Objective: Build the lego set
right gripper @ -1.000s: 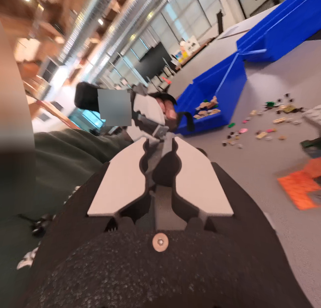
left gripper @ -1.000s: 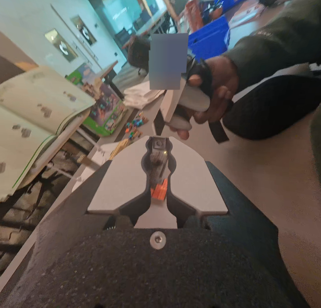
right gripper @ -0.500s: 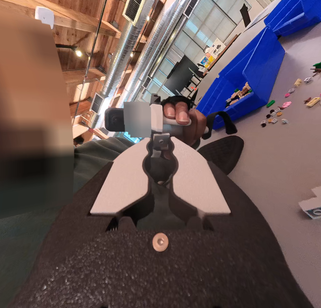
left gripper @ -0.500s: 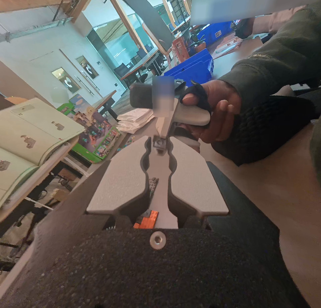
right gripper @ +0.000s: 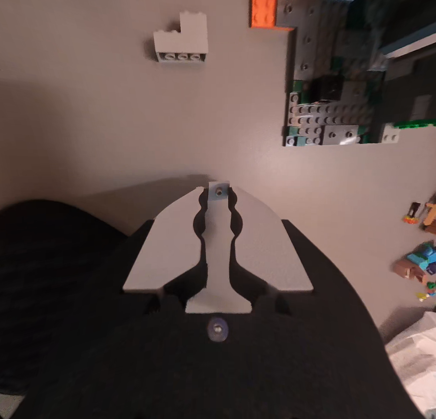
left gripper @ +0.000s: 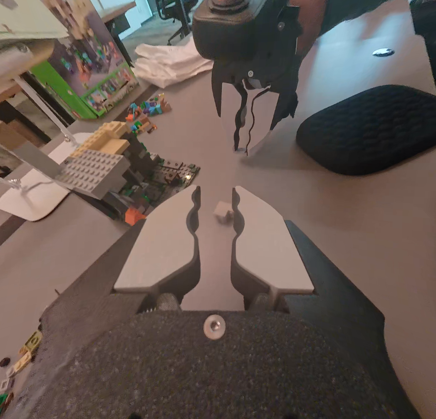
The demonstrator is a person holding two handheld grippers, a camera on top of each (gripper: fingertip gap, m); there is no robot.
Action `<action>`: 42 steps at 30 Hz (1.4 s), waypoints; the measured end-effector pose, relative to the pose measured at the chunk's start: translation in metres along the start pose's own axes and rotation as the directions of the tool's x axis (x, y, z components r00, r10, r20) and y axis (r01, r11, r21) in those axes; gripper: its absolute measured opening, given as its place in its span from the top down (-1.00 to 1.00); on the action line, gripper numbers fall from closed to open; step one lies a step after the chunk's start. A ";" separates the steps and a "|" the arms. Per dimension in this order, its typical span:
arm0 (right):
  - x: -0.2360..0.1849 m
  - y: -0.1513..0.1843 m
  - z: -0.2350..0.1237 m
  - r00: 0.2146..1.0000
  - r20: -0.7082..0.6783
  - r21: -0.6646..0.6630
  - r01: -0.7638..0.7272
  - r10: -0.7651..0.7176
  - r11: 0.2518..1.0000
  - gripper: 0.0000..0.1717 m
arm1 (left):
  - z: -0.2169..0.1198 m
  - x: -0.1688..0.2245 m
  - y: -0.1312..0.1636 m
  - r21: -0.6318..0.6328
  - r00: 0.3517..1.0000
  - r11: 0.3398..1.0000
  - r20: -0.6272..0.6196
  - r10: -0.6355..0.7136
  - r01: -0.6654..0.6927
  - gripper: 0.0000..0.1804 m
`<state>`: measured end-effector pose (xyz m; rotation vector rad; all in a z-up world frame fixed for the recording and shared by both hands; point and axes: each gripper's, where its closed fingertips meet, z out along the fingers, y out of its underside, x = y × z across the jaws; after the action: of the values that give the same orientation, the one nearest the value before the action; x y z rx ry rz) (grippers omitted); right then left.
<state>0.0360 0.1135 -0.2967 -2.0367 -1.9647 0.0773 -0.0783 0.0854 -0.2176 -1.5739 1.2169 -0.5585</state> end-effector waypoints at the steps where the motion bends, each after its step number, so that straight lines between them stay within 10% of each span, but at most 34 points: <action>1: 0.000 0.001 0.003 1.000 0.004 -0.018 0.014 -0.014 1.000 0.81 | 0.000 -0.002 0.003 -0.016 1.000 1.000 0.004 -0.005 0.005 0.73; 15: -0.004 -0.001 0.008 0.999 0.016 -0.027 0.033 -0.033 0.999 0.70 | -0.002 -0.006 0.017 -0.040 0.998 0.997 -0.012 -0.067 0.066 0.73; 22: 0.009 -0.023 -0.013 0.989 -0.008 0.213 -0.139 0.144 0.967 0.70 | -0.022 -0.023 0.008 -0.013 0.993 0.994 0.052 -0.108 0.109 0.80; 33: 0.039 -0.054 -0.031 0.899 -0.038 0.613 -0.323 0.435 0.721 1.00 | -0.180 -0.140 0.010 -0.050 0.860 0.975 0.483 -0.164 0.215 1.00; 42: 0.038 -0.057 -0.023 0.890 0.014 0.668 -0.347 0.455 0.658 1.00 | -0.273 -0.198 0.119 -0.415 0.824 0.763 0.502 -0.262 0.495 0.92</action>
<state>-0.0112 0.1475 -0.2530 -1.8526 -1.1032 0.6050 -0.4287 0.1486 -0.1829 -2.3156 0.7322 -0.1044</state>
